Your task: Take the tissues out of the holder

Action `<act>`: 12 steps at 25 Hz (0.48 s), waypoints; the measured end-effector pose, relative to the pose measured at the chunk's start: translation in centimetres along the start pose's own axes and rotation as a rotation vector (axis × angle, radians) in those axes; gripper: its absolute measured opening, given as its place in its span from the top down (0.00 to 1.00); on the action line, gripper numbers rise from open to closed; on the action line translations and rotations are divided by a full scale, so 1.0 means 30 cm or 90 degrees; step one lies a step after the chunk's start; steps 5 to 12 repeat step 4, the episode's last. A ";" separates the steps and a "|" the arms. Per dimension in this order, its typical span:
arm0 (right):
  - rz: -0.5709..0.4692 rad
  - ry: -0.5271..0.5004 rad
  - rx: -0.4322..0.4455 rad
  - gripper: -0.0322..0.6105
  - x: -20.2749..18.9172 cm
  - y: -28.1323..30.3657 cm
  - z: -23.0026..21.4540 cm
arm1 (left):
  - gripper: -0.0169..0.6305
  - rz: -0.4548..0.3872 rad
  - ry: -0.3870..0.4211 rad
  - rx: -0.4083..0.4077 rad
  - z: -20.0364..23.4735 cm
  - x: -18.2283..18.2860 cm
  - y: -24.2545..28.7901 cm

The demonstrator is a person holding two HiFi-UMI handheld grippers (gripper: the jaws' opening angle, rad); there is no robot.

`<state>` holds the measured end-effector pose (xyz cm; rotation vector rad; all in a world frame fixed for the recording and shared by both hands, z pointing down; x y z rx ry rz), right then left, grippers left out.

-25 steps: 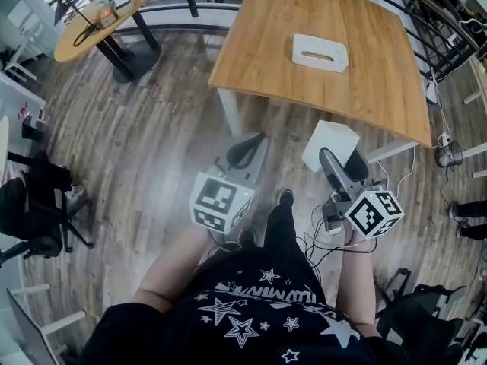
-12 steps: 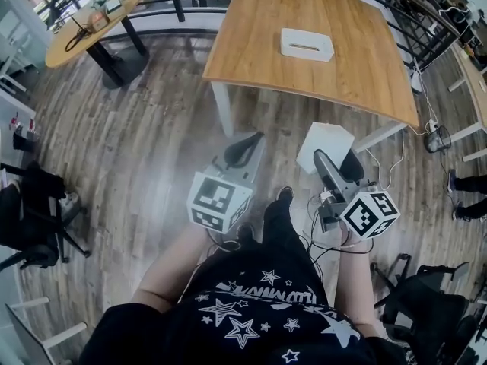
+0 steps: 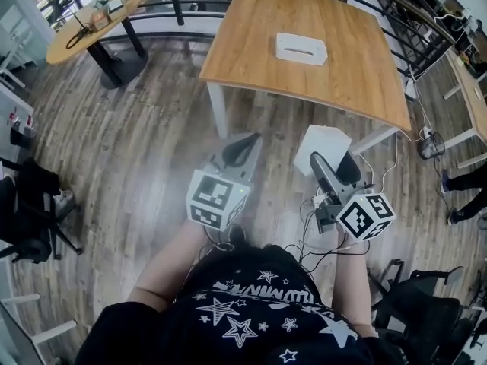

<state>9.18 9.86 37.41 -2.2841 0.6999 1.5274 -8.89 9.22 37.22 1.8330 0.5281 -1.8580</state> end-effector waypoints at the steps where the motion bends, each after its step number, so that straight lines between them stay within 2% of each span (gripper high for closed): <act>1: 0.003 -0.006 0.005 0.37 0.001 -0.003 -0.001 | 0.96 0.004 -0.003 0.009 0.000 -0.005 -0.002; 4: 0.019 -0.022 0.017 0.37 -0.008 -0.016 0.012 | 0.96 0.019 -0.018 0.037 0.000 -0.029 -0.027; 12: 0.019 -0.022 0.017 0.37 -0.008 -0.016 0.012 | 0.96 0.019 -0.018 0.037 0.000 -0.029 -0.027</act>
Point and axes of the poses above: the fingertips, and each gripper's own axes: y forward along the fingers, z to its left, x out of its top, the point moved 3 cm from there along -y, backward along the fingers, and after that the axes turned 5 degrees about -z, right-handed, at the moved point
